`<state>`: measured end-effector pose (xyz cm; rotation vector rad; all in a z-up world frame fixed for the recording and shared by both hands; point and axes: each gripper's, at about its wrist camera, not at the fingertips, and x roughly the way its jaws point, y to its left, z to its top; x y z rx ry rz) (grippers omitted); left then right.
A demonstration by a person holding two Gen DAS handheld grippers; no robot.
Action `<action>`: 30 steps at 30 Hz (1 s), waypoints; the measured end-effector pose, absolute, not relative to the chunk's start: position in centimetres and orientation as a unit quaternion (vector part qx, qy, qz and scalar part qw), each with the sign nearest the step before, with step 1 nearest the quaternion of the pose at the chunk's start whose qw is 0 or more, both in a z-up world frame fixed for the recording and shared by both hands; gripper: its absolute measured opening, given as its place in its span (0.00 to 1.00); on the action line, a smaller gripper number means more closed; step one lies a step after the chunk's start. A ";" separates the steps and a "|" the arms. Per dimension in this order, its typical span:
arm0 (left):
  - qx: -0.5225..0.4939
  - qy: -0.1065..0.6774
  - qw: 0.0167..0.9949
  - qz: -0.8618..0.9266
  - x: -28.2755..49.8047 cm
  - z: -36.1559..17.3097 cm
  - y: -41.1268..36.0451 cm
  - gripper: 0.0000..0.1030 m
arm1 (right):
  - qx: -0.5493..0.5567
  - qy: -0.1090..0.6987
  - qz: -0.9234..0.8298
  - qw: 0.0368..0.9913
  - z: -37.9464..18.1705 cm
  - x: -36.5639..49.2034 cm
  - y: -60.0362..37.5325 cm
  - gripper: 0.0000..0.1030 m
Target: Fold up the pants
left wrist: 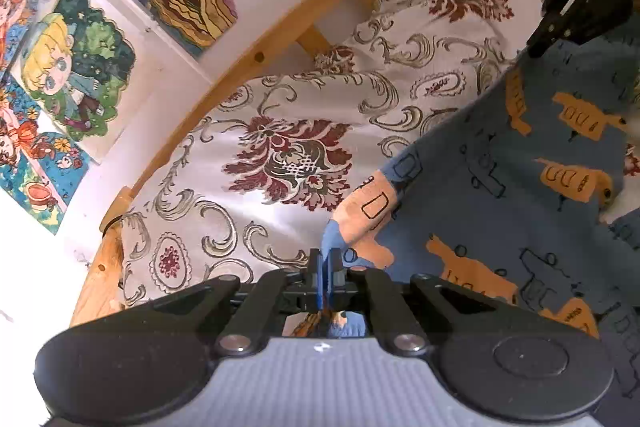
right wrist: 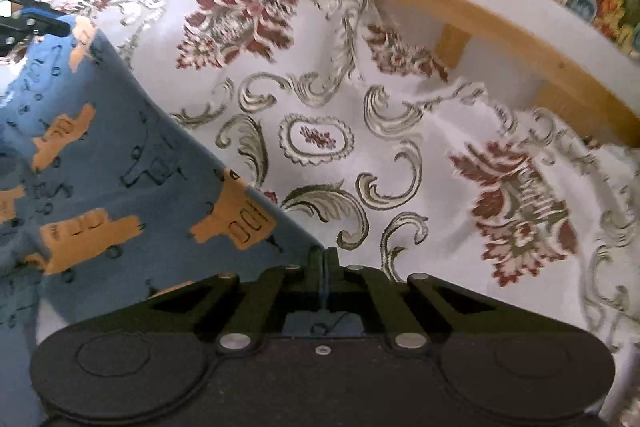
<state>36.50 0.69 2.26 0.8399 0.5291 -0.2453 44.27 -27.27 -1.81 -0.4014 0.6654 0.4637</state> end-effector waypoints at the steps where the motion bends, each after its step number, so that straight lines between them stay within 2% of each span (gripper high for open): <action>1: 0.396 0.249 0.876 -0.120 36.0 2.5 0.9 0.02 | -0.194 0.313 0.222 0.903 -1.1 43.2 -27.4 0.00; 12: 0.349 0.214 0.899 -0.157 28.7 4.4 4.6 0.02 | -0.215 0.260 0.226 0.914 4.3 27.3 -26.9 0.00; 18: 0.345 0.223 0.897 -0.165 24.0 2.7 6.0 0.02 | -0.219 0.277 0.239 0.905 3.6 17.9 -24.1 0.00; 23: 0.353 0.246 0.888 -0.163 21.6 -0.6 6.1 0.03 | -0.190 0.312 0.239 0.900 0.1 12.7 -22.1 0.00; 27: 0.363 0.252 0.883 -0.156 20.3 -2.2 6.5 0.16 | -0.201 0.324 0.243 0.892 -2.6 11.0 -21.1 0.00; 30: 0.379 0.251 0.877 -0.154 19.7 -2.4 6.6 0.23 | -0.202 0.319 0.247 0.892 -2.9 10.8 -21.2 0.00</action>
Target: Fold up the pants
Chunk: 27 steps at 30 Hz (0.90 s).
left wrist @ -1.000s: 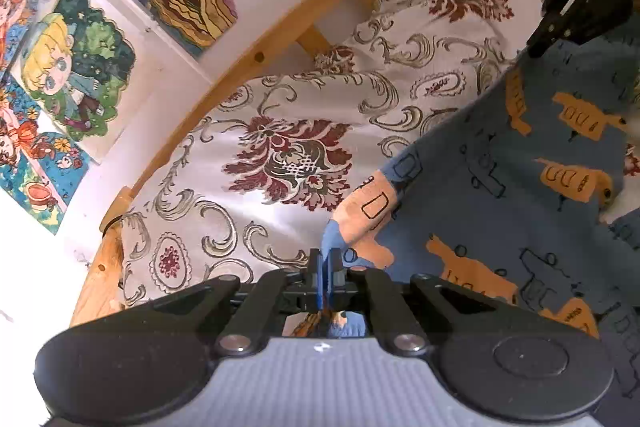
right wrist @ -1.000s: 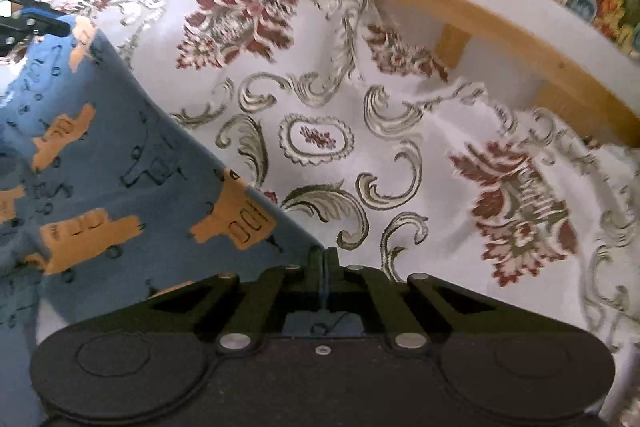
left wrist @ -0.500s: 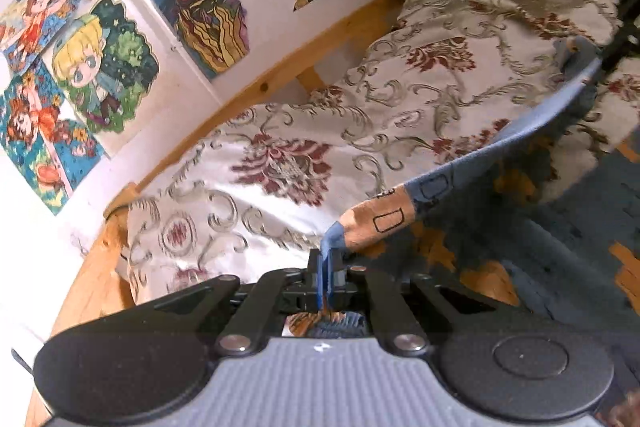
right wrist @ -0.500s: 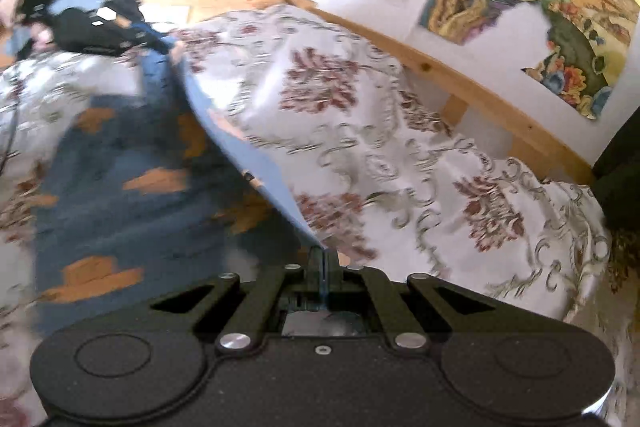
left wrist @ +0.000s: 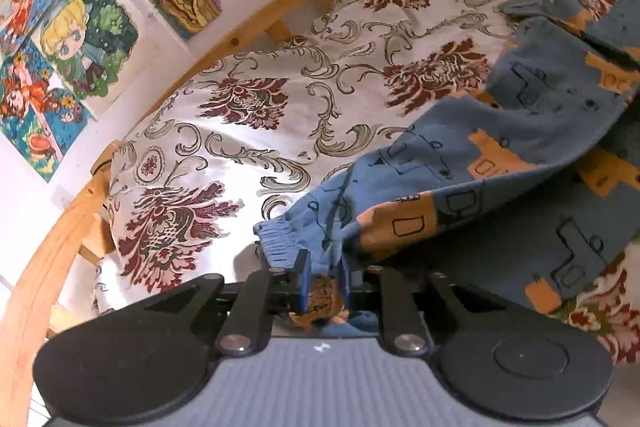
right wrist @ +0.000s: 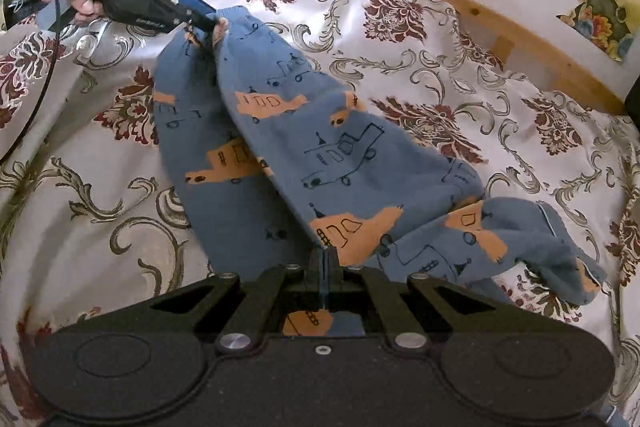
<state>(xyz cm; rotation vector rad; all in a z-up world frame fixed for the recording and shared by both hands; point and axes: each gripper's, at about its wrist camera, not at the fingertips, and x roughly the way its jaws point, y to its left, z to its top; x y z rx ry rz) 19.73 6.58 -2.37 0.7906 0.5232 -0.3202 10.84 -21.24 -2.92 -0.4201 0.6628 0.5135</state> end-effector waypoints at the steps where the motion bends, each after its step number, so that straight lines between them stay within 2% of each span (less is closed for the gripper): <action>1: 0.387 0.249 0.874 -0.154 19.6 -2.4 6.5 0.29 | -0.201 0.317 0.249 0.893 -2.8 11.1 -21.3 0.00; 4: 0.413 0.245 0.863 -0.160 19.5 -2.5 6.2 0.42 | -0.199 0.313 0.253 0.894 -3.0 11.5 -21.6 0.00; 6: 0.438 0.245 0.849 -0.164 19.7 -2.9 5.9 0.42 | -0.204 0.311 0.256 0.892 -3.2 11.7 -21.7 0.00; 8: 0.462 0.249 0.834 -0.173 19.7 -3.2 5.7 0.30 | -0.209 0.308 0.259 0.891 -3.3 11.5 -21.9 0.00; 9: 0.469 0.254 0.826 -0.182 19.8 -3.3 5.7 0.14 | -0.209 0.307 0.261 0.891 -3.3 11.4 -21.9 0.00; 12: 0.503 0.241 0.807 -0.193 19.5 -3.5 5.2 0.06 | -0.217 0.303 0.263 0.890 -3.3 11.1 -21.8 0.00; 19: 0.573 0.160 0.775 -0.214 18.6 -2.8 5.4 0.04 | -0.249 0.287 0.269 0.885 -2.4 9.4 -20.8 0.00; 27: 0.560 0.200 0.767 -0.240 17.5 -3.6 7.4 0.04 | -0.281 0.300 0.295 0.863 -2.9 7.3 -19.1 0.00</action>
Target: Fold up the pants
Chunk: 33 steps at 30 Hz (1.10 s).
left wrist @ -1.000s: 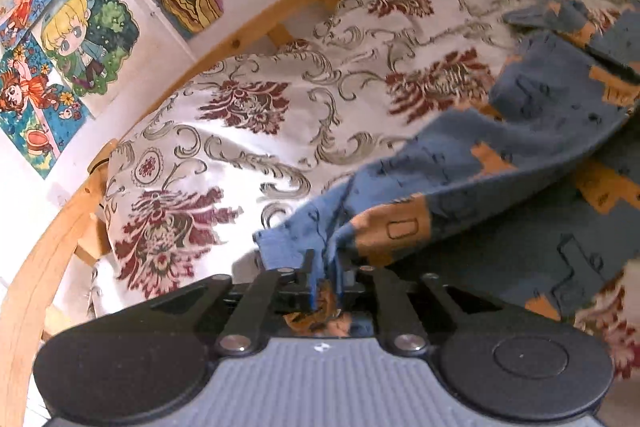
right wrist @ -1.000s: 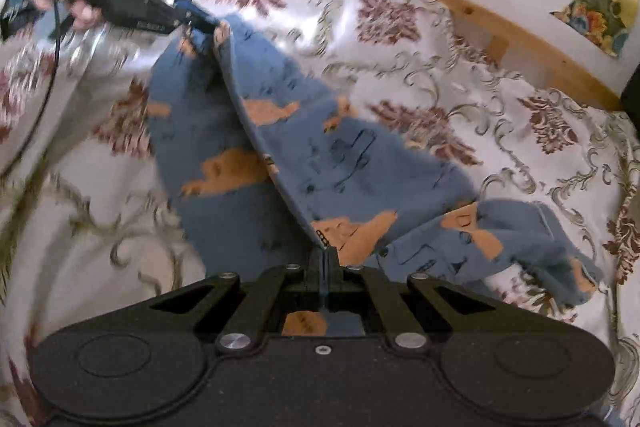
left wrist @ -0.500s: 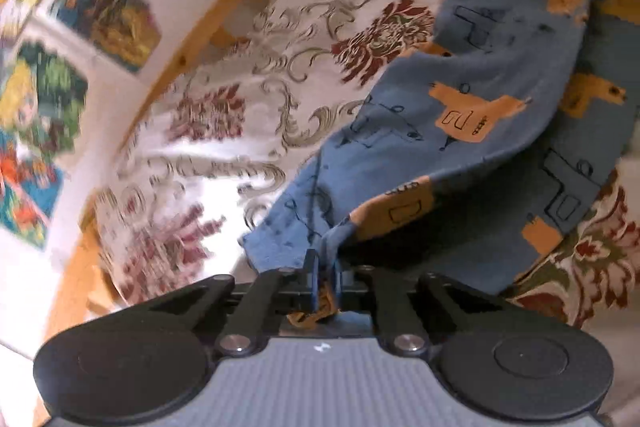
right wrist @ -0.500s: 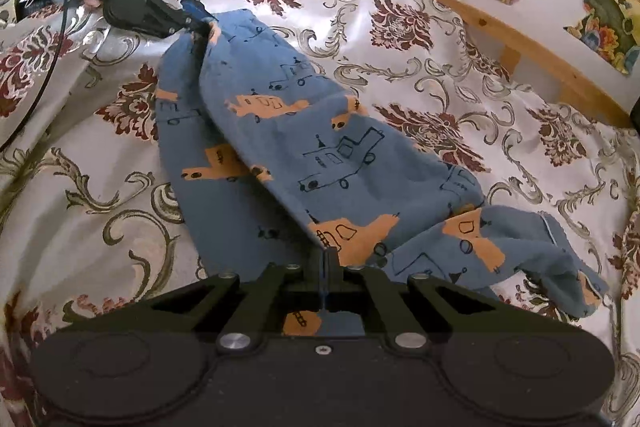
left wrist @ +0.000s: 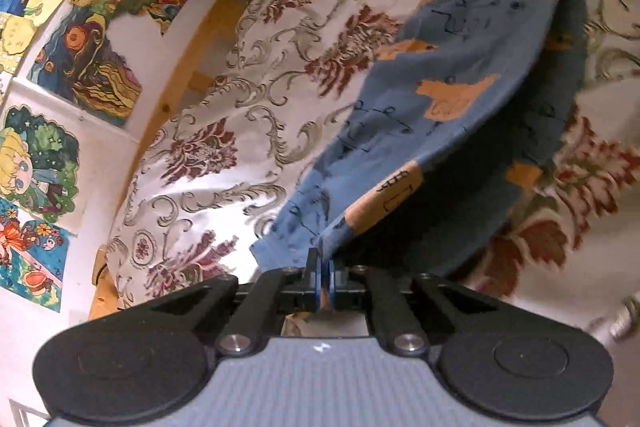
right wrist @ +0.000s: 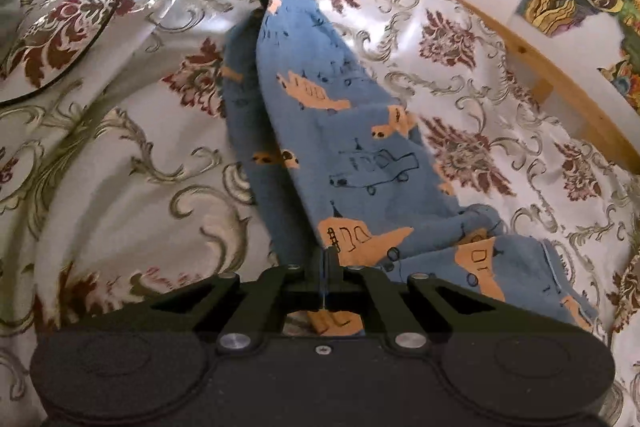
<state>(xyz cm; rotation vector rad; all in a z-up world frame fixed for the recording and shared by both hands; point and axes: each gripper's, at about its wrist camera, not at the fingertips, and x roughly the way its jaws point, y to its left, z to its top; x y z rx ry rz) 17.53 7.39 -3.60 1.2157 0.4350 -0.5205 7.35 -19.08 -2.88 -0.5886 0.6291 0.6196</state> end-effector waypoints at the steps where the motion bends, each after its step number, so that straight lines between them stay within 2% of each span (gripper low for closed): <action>1: 0.564 0.201 0.763 -0.243 17.3 -3.8 7.5 0.04 | -0.279 0.303 0.296 0.862 -2.8 7.3 -19.2 0.00; 17: 0.568 0.242 0.747 -0.248 16.8 -5.1 7.8 0.05 | -0.276 0.313 0.304 0.856 -3.8 6.4 -19.3 0.00; 20: 0.569 0.255 0.741 -0.250 16.7 -5.3 7.5 0.14 | -0.281 0.321 0.299 0.854 -4.4 6.7 -19.3 0.00; 22: 0.549 0.271 0.750 -0.249 16.6 -4.6 7.3 0.30 | -0.259 0.321 0.298 0.861 -3.9 6.6 -19.8 0.10; 23: 0.528 0.283 0.761 -0.248 16.4 -4.1 7.2 0.49 | -0.248 0.319 0.298 0.865 -3.6 6.5 -20.3 0.14; 24: 0.494 0.294 0.781 -0.245 16.1 -3.4 7.1 0.64 | -0.235 0.314 0.293 0.872 -3.2 6.3 -20.8 0.25; 25: 0.452 0.301 0.805 -0.238 15.8 -2.6 6.9 0.70 | -0.218 0.308 0.282 0.882 -2.8 6.1 -21.6 0.39; 26: 0.406 0.304 0.828 -0.238 15.2 -1.9 6.6 0.71 | -0.198 0.304 0.272 0.891 -2.5 5.9 -22.5 0.46; 28: 0.324 0.306 0.862 -0.242 14.0 -0.8 5.7 0.80 | -0.160 0.301 0.241 0.909 -2.0 5.5 -24.5 0.69; 31: 0.207 0.302 0.899 -0.239 12.4 0.1 4.0 0.90 | -0.130 0.310 0.173 0.926 -1.9 4.8 -27.7 0.89; 33: 0.111 0.311 0.911 -0.247 12.4 0.4 2.4 0.96 | -0.119 0.316 0.132 0.932 -1.9 4.4 -29.6 0.98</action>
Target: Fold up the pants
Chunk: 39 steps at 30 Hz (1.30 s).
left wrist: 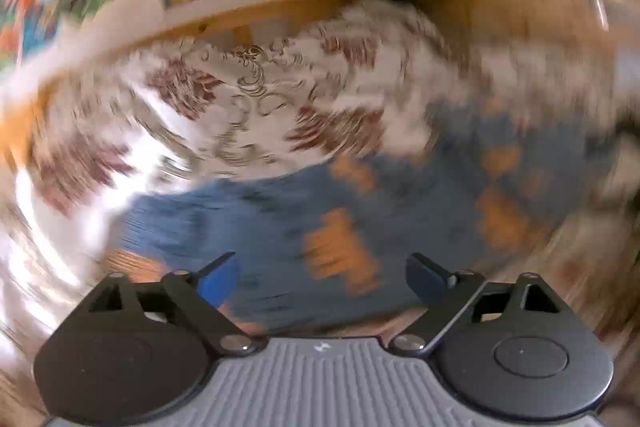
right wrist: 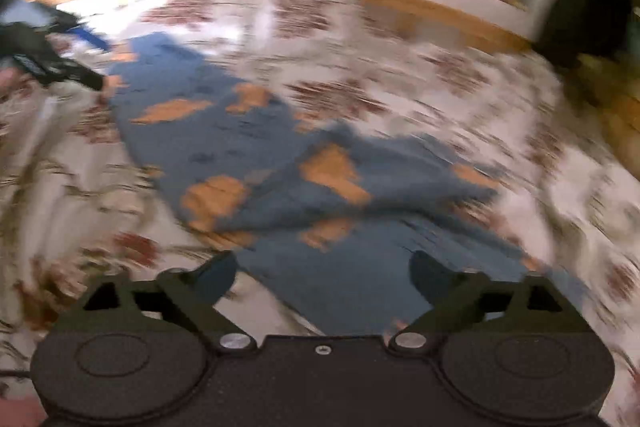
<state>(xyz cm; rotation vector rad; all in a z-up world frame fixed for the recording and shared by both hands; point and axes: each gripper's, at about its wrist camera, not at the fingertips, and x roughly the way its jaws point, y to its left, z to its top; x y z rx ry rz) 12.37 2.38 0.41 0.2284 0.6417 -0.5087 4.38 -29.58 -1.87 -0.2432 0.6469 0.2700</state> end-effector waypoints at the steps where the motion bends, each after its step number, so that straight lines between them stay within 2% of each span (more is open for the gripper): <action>1: 0.065 0.317 0.910 -0.260 12.4 0.3 1.3 0.97 | -0.112 0.314 0.115 0.936 -1.8 4.2 -30.5 0.99; 6: -0.099 0.326 0.894 -0.289 13.6 -1.2 -5.6 0.97 | -0.074 0.312 0.043 0.946 -2.0 3.9 -33.7 0.99; 9: -0.147 0.333 0.879 -0.306 14.6 -2.6 -9.1 0.96 | -0.053 0.320 0.021 0.946 -2.1 4.5 -35.3 0.99; 12: -0.153 0.344 0.866 -0.329 15.3 -4.3 -10.8 0.84 | -0.040 0.321 0.009 0.946 -1.7 5.2 -36.9 0.99; 17: -0.151 0.346 0.858 -0.348 15.1 -6.1 -11.5 0.75 | -0.060 0.326 0.012 0.943 -1.2 6.5 -38.4 0.99; 21: -0.137 0.343 0.855 -0.364 15.1 -6.4 -12.3 0.74 | -0.053 0.331 0.018 0.942 -0.9 7.2 -39.2 0.99; 27: -0.130 0.389 0.840 -0.355 16.1 -7.7 -12.7 0.73 | -0.037 0.344 0.067 0.936 0.1 10.8 -38.9 0.99; 29: -0.126 0.396 0.839 -0.350 16.2 -7.8 -12.8 0.67 | -0.023 0.361 0.087 0.928 0.5 13.0 -38.5 0.99; 31: -0.123 0.409 0.839 -0.337 16.4 -7.9 -12.9 0.46 | 0.000 0.378 0.108 0.920 0.9 15.8 -37.9 0.99; 33: -0.124 0.421 0.840 -0.320 16.5 -8.2 -12.8 0.34 | 0.025 0.388 0.109 0.915 1.4 18.2 -37.2 0.98; 35: -0.137 0.425 0.838 -0.314 16.7 -8.3 -12.4 0.31 | 0.054 0.403 0.103 0.908 1.8 20.9 -36.3 0.89; 37: -0.149 0.431 0.834 -0.309 16.9 -8.4 -12.0 0.22 | 0.075 0.421 0.095 0.899 1.9 23.3 -35.2 0.73; 38: -0.152 0.434 0.834 -0.305 17.0 -8.5 -11.9 0.20 | 0.079 0.433 0.091 0.894 1.9 24.6 -34.6 0.70; 39: -0.154 0.436 0.834 -0.303 17.0 -8.5 -11.9 0.18 | 0.079 0.445 0.085 0.888 1.8 25.8 -33.9 0.62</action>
